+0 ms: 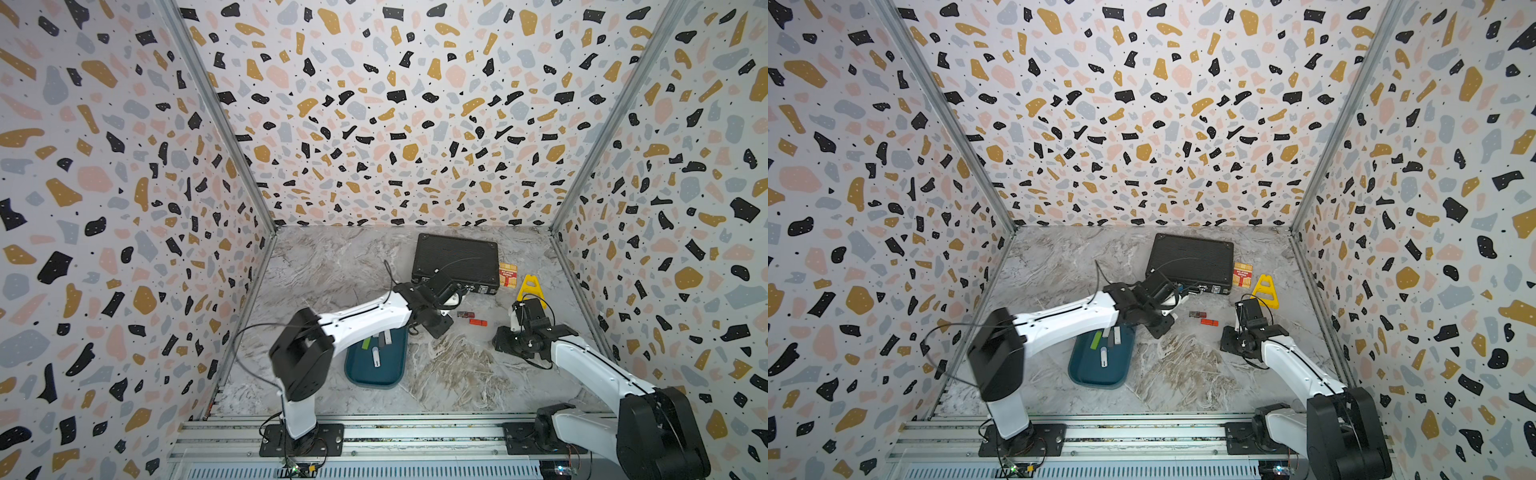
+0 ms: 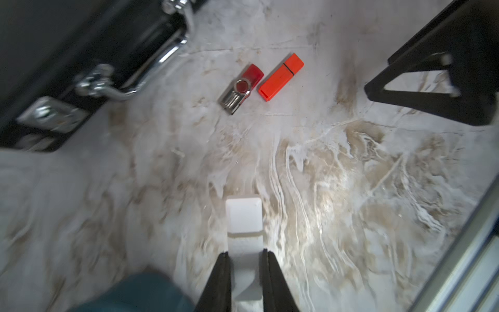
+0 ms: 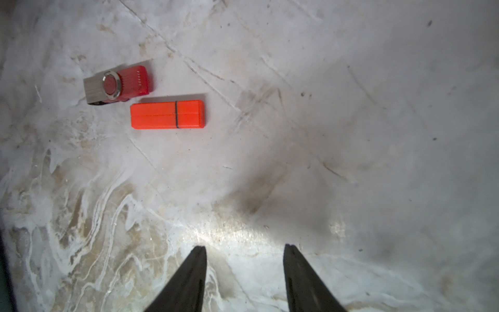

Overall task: Put the usb flash drive into the storage box
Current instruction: Place the USB flash in the storage box.

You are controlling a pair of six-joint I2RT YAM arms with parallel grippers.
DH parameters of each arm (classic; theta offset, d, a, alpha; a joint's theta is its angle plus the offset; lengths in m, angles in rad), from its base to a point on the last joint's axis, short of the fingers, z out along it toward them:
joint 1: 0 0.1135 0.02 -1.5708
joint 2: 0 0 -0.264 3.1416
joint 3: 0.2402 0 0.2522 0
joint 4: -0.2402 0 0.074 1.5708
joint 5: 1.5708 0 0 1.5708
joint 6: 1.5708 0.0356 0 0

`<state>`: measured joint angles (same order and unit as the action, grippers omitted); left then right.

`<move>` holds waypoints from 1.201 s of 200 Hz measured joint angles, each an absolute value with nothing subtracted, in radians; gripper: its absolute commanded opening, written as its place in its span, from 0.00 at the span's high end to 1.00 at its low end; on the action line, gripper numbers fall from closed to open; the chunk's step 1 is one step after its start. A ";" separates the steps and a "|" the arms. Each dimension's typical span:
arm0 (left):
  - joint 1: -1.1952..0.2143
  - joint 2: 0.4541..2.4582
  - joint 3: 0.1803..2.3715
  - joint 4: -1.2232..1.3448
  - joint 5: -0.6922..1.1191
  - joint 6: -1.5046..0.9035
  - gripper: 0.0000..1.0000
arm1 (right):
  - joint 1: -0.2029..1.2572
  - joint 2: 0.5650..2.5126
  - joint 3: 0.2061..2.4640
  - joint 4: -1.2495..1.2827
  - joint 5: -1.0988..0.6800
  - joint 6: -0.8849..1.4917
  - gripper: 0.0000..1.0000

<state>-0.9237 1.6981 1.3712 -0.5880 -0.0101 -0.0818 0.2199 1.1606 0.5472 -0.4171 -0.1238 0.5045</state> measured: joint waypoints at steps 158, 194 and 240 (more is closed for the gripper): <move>-0.815 1.237 0.717 -0.586 -0.143 -0.572 0.53 | 0.220 1.208 0.558 -0.414 -0.140 0.496 0.44; -0.815 1.099 0.779 -0.682 -0.159 -0.569 0.50 | 0.220 1.214 0.592 -0.422 -0.145 0.481 0.41; -0.815 0.828 0.864 -0.833 -0.196 -0.561 0.41 | 0.220 1.296 0.680 -0.422 -0.152 0.480 0.41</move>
<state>-0.8146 0.8280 0.8642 -0.8333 -0.1963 -0.5613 0.2199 1.2957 0.6804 -0.4217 -0.1524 0.4805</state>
